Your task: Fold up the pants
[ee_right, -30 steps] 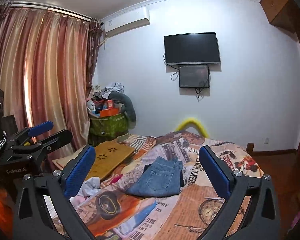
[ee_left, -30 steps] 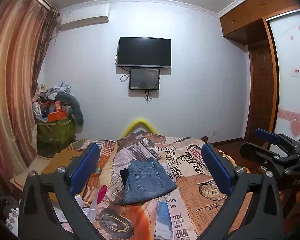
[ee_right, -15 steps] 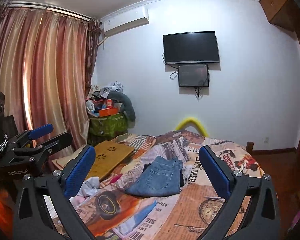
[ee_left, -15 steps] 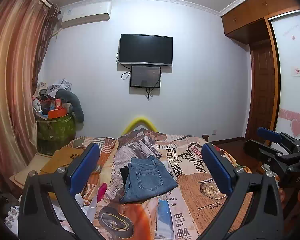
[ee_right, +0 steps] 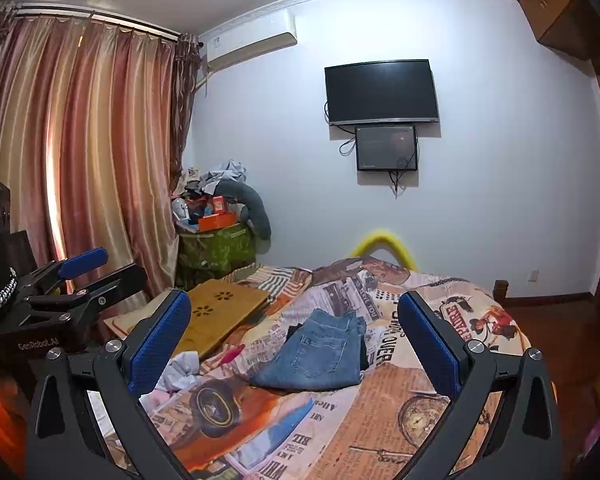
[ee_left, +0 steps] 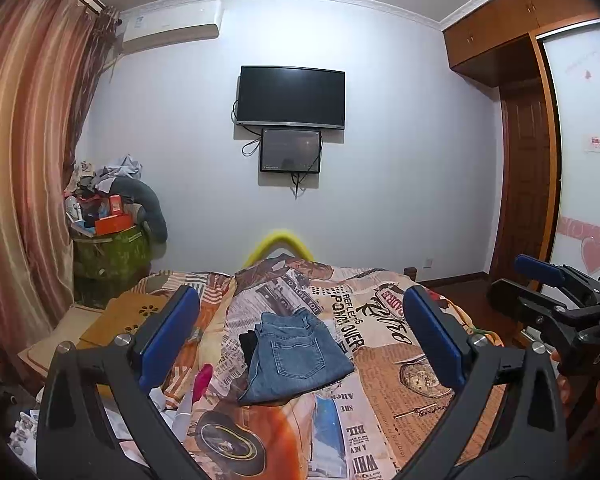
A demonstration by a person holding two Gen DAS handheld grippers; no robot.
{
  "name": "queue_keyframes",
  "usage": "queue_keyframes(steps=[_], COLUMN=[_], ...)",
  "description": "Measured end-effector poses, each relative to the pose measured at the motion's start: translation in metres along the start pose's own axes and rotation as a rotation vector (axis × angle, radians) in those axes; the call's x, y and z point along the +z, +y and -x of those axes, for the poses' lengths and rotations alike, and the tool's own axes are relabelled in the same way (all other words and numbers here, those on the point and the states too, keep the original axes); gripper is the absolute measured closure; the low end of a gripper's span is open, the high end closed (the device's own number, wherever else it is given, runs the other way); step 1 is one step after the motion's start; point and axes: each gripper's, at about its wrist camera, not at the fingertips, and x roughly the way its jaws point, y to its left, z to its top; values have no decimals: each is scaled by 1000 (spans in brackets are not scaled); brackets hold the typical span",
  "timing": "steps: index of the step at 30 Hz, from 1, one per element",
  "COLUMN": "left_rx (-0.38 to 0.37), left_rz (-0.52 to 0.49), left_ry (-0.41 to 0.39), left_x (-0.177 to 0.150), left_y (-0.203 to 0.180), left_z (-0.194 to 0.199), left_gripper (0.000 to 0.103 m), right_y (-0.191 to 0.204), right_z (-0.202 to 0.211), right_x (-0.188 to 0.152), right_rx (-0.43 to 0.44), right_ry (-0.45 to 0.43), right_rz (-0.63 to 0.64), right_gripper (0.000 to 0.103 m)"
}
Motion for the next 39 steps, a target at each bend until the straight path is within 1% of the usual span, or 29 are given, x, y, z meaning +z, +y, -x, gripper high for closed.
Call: queue_keyframes(steps=[23,31,35,39], left_rx=[-20,-43,-60,-57], left_rz=[-2,-5,-13,-16], left_ry=[5,6,19,22], left_x=[0,2,1,1], left_y=[2,1,0,-1], left_z=[0,-1,-1,-2], left_gripper=[0,0,0,0], right_y=[1,1,0,0], right_z=[3,3,3,4], right_x=[0,-1,-1,-1], right_rx=[-6,-7,-12,-13], right_ry=[2,3,0,-2], right_rz=[-4,-9,-14,-20], right_gripper=[0,0,0,0])
